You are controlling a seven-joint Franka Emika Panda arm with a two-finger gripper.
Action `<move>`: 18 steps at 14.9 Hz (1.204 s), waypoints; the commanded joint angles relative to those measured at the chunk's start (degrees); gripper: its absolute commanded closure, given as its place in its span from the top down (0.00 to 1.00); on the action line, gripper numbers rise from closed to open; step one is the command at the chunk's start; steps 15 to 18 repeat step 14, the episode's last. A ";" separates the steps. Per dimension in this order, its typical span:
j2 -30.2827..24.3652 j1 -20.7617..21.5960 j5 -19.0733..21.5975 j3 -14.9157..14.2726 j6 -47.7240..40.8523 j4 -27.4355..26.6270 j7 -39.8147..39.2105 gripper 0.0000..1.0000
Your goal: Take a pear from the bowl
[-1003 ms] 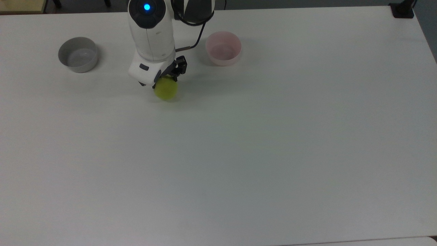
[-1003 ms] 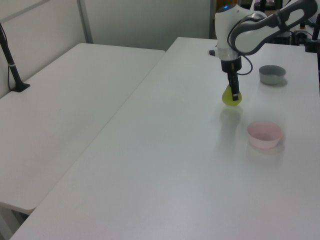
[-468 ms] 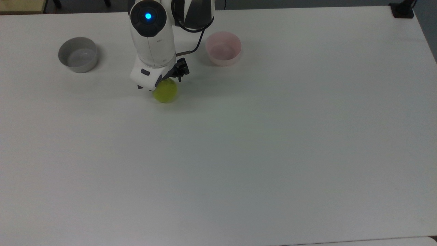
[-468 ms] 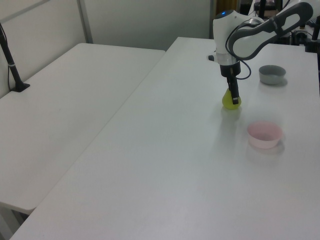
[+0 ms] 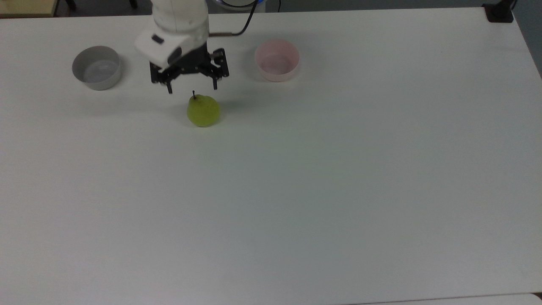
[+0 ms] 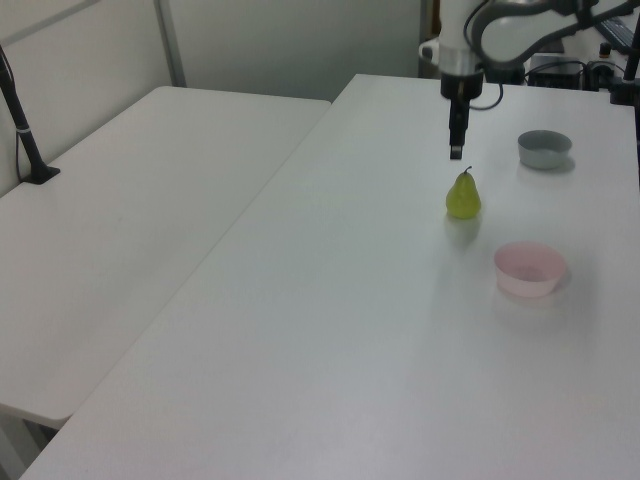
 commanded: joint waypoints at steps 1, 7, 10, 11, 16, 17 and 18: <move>-6.67 4.11 0.17 -4.52 -9.30 1.62 5.46 1.00; -6.32 2.89 0.52 -4.61 -18.32 7.18 5.73 1.00; -6.24 1.13 0.87 -4.27 -18.32 7.27 6.08 1.00; -5.89 1.39 0.78 -4.26 -18.32 7.27 8.25 1.00; -6.32 1.22 0.96 -4.35 -18.05 7.18 11.87 1.00; -6.32 1.22 0.96 -4.35 -18.05 7.18 11.87 1.00; -6.32 1.22 0.96 -4.35 -18.05 7.18 11.87 1.00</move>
